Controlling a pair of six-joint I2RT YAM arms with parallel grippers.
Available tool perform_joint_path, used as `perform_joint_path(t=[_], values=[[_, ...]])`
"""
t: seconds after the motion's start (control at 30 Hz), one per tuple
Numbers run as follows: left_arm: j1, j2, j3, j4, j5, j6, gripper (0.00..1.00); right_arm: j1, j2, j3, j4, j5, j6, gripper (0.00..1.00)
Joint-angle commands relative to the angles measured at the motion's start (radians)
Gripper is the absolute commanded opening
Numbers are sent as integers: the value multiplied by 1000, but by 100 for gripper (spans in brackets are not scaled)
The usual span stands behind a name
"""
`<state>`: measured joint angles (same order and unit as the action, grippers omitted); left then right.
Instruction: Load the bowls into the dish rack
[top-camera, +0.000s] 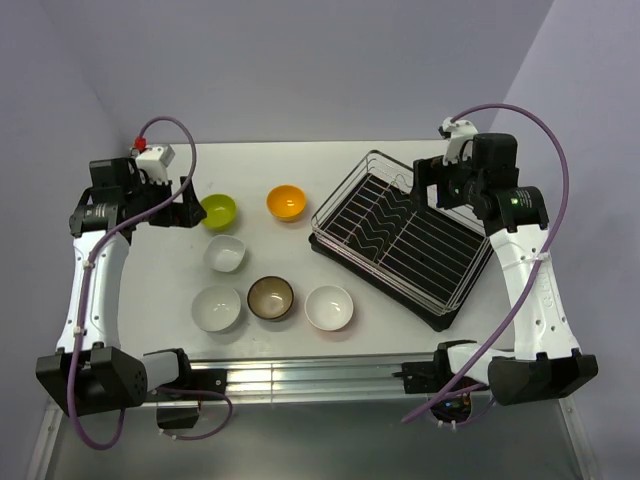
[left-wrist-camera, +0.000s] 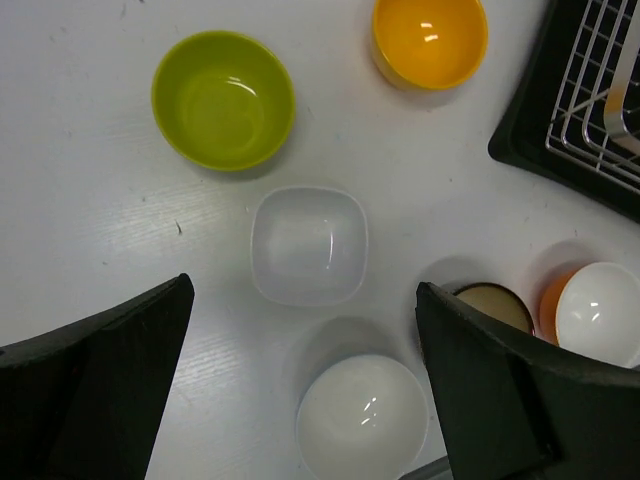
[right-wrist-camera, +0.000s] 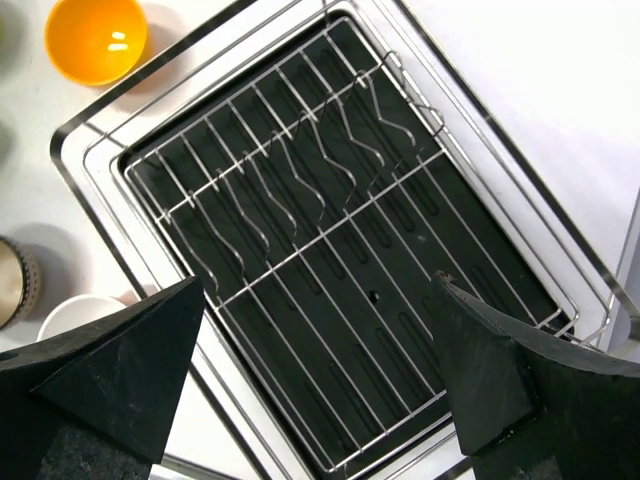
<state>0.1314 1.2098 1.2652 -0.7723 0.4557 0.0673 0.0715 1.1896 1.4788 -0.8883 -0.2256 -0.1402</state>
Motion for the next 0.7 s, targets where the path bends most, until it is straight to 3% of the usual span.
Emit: perform_joint_path(t=[0.0,0.33,0.67], values=[[-1,-23,-21,-57,52,112,99,-1,-13,5,-32,-44,-25,100],[48,-21,-190,-266,-35,534,97,4,-5,-54,-31,-138,-12,100],[47,-29,-403,-179,-106,588,85,25,22,-69,-17,-175,19,100]])
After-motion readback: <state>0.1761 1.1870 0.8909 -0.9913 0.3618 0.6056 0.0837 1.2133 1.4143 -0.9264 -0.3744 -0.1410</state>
